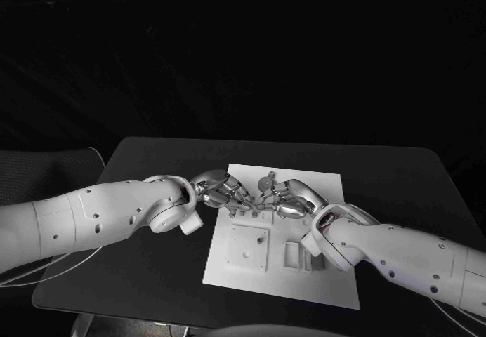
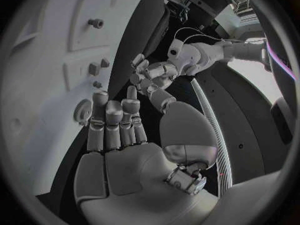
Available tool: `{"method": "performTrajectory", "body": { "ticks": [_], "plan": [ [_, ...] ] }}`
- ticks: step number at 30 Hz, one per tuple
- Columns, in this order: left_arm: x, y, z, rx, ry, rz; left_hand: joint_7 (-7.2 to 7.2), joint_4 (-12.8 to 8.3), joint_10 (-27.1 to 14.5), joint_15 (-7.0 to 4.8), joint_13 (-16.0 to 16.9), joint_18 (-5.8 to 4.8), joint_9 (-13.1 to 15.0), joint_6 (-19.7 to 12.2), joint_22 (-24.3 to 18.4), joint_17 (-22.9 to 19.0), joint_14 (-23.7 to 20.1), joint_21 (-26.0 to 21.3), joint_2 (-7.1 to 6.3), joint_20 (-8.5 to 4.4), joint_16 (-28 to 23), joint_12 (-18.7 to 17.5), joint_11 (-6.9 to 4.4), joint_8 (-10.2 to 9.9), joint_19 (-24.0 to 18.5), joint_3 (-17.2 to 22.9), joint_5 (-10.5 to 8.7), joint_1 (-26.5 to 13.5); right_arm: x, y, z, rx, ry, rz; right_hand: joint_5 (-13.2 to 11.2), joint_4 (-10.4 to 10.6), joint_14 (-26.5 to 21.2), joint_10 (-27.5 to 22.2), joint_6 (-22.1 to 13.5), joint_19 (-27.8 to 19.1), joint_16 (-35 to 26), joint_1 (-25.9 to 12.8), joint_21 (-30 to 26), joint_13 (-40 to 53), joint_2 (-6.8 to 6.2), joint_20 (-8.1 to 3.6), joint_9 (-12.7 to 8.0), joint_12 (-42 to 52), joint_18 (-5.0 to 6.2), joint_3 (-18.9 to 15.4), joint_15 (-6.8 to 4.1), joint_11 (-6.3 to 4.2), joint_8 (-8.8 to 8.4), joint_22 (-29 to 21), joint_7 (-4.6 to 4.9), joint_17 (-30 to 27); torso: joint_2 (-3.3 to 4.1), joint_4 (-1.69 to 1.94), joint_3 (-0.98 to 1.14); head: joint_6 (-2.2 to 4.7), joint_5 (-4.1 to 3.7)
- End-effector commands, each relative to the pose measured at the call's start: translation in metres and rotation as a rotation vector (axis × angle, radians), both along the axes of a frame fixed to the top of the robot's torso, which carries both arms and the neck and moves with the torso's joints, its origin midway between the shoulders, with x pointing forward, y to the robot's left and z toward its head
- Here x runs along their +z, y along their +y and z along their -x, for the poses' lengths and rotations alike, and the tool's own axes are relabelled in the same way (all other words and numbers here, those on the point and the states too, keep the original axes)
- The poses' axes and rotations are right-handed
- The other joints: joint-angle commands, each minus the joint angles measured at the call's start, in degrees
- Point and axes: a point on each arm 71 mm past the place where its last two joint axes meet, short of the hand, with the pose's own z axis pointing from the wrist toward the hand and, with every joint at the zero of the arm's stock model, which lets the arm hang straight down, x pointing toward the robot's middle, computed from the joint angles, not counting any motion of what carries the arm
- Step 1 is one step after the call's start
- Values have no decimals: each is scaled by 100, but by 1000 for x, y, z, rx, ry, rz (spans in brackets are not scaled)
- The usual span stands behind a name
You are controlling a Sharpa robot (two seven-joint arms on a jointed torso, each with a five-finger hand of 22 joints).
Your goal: Assemble the parts on the task board
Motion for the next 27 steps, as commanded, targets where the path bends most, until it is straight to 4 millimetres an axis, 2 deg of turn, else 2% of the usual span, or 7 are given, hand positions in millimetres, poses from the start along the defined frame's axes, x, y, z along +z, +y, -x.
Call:
{"method": "performTrajectory", "body": {
  "ticks": [1,11,19,27],
  "plan": [
    [2,-3,0,-8,-18,3,-48,1,67,-23,8,67,113,113,9,7,29,-21,32,-36,36,46,-14,40,28,75,47,113,-3,2,1,35,29,25,20,-34,-23,-46,-29,-33,-26,-11,-31,1,65,13,-10,-40,36,-2,-24,27,-43,-4,38,-4,0,-1,-1,4,-4],
    [4,-1,-1,28,-42,14,-58,10,139,-44,28,66,186,133,22,16,83,-19,16,-53,53,73,-44,72,85,193,88,130,-7,3,1,58,47,78,20,-29,-58,-85,-55,-68,-36,-16,-47,4,82,29,-14,-50,36,-6,-7,43,-65,-3,53,-2,0,2,-3,10,-13],
    [4,-3,-1,34,-47,22,-68,13,170,-56,54,61,250,137,30,23,108,-27,9,-65,61,97,-62,91,105,262,188,102,-7,6,2,65,50,91,80,-21,-68,-93,-23,-73,-28,23,-47,13,259,41,0,-41,36,62,-4,39,-56,1,47,4,0,2,-2,16,-19],
    [4,-4,-1,33,-44,25,-70,11,169,-62,78,56,298,129,38,30,114,-37,-2,-73,63,109,-67,94,109,304,272,74,-7,7,1,58,42,87,79,-15,-61,-83,-3,-65,-21,9,-40,17,272,45,9,-32,36,61,-6,35,-45,5,42,7,0,3,0,15,-23]
  ]
}}
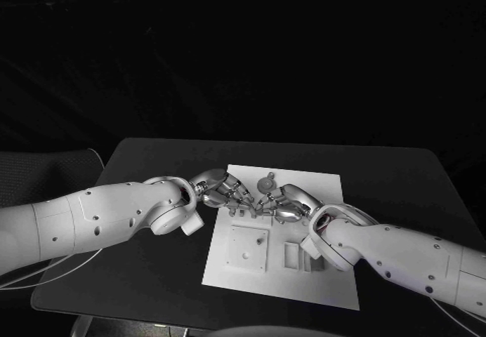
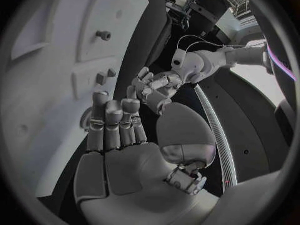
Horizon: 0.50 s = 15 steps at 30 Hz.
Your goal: Assemble the parts on the task board
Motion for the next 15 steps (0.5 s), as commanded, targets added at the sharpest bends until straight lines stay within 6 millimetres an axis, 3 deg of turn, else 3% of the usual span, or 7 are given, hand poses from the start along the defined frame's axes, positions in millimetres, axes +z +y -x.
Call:
{"method": "performTrajectory", "body": {
  "ticks": [1,8,15],
  "plan": [
    [3,-3,0,3,-13,23,-75,0,28,1,12,63,319,124,10,11,48,-33,4,-12,39,43,-8,94,26,55,37,-68,-1,3,1,18,-1,13,34,10,-28,-40,35,-22,-15,0,-9,10,67,5,9,-9,36,36,3,-8,-5,6,18,7,1,0,4,-2,-5],
    [3,-7,1,-1,-11,28,-73,-3,30,-8,90,57,396,104,33,31,55,-42,-33,-23,49,90,-21,90,37,101,199,-111,-1,7,2,23,1,14,33,15,-19,-29,49,-12,-8,-20,-1,14,74,6,16,0,36,33,-1,-13,2,9,12,10,1,-2,5,-3,-14],
    [3,-9,1,-1,-15,30,-72,-3,24,-9,116,55,416,98,41,39,55,-45,-39,-26,52,102,-22,87,39,107,228,-122,-1,8,1,25,4,17,31,19,-16,-25,53,-9,-5,-33,1,15,72,7,18,3,36,29,-3,-15,4,10,10,10,1,1,4,-1,-27]
  ]
}}
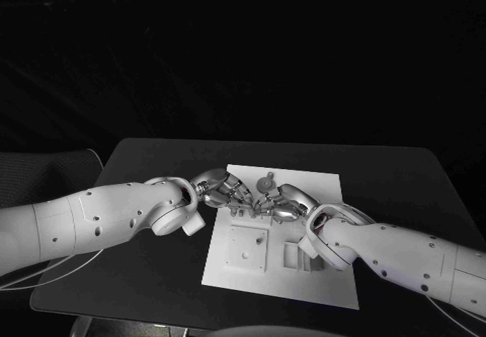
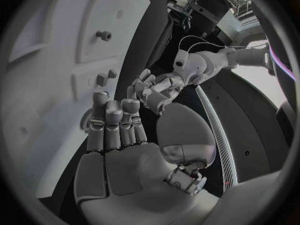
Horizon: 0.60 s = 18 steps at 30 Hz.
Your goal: Assemble the parts on the task board
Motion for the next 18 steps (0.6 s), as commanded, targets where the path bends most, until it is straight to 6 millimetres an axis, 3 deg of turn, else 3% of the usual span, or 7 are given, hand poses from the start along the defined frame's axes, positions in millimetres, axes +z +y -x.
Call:
{"method": "performTrajectory", "body": {
  "ticks": [1,18],
  "plan": [
    [3,-4,0,1,-12,23,-72,-4,24,10,10,94,420,97,10,8,35,-16,5,-15,32,16,-24,87,11,34,26,-43,0,4,2,27,1,6,30,19,-7,-25,52,-8,-5,-15,2,9,50,7,7,3,37,28,-12,-15,5,11,9,5,1,2,-1,2,-5],
    [3,-7,1,5,-13,25,-73,-6,18,5,51,93,451,91,27,27,39,-15,-6,-20,46,38,-28,84,17,40,46,-55,0,9,3,33,-1,3,28,23,-6,-23,50,-7,-5,-38,3,10,40,8,9,3,37,23,-14,-17,3,12,7,5,2,0,-4,11,-47]
  ]
}}
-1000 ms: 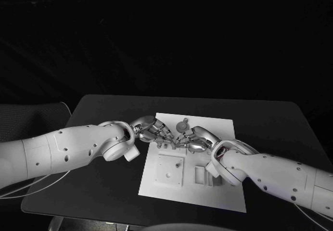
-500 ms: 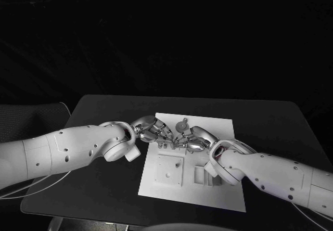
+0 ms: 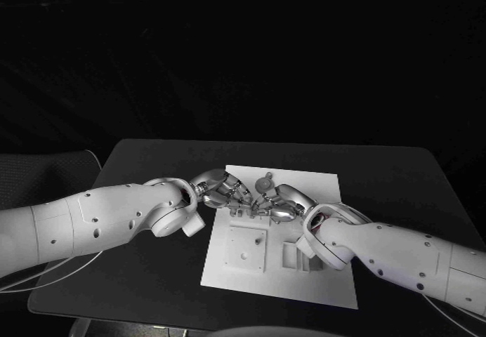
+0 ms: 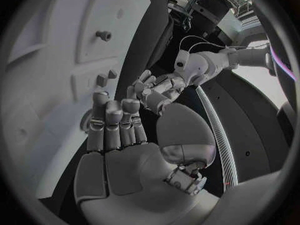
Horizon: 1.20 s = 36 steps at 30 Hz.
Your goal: Assemble the parts on the task board
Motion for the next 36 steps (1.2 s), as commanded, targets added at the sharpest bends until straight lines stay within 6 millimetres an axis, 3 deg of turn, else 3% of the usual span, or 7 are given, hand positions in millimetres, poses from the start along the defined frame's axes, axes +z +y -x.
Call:
{"method": "performTrajectory", "body": {
  "ticks": [1,7,29,36],
  "plan": [
    [3,-5,0,-1,-10,22,-64,1,17,-4,9,121,453,99,8,9,30,-15,57,-21,24,28,-28,84,17,34,19,3,1,6,3,33,-3,-2,28,23,1,-23,45,-7,-5,-39,3,5,40,8,9,3,37,22,-27,-17,4,12,12,5,2,0,-2,4,-7],
    [3,-5,1,0,-9,22,-65,0,14,-6,23,121,463,97,15,16,30,-15,59,-23,29,35,-29,83,19,40,25,5,1,10,4,39,-3,-5,29,24,2,-23,44,-7,-5,-44,3,5,39,8,9,3,37,23,-28,-17,3,12,12,5,-1,0,0,12,-66],
    [3,-5,0,19,-32,1,-64,-1,1,-8,57,119,491,93,31,35,25,-16,49,-26,39,50,-31,79,18,47,41,3,-1,6,2,29,9,9,24,33,0,-25,33,-8,-8,-92,2,2,1,8,12,-4,37,10,-29,-15,-6,12,15,3,-2,-3,1,13,-69],
    [5,1,-5,43,-155,-105,-74,-2,9,-27,142,121,555,118,95,96,41,8,11,-44,84,99,-52,80,43,41,201,11,-3,-8,0,-12,44,32,23,93,-21,-52,-21,-27,-24,-226,-16,-6,-105,15,5,-26,37,-22,-16,6,-46,6,37,-5,-3,-5,-1,17,-62]
  ]
}}
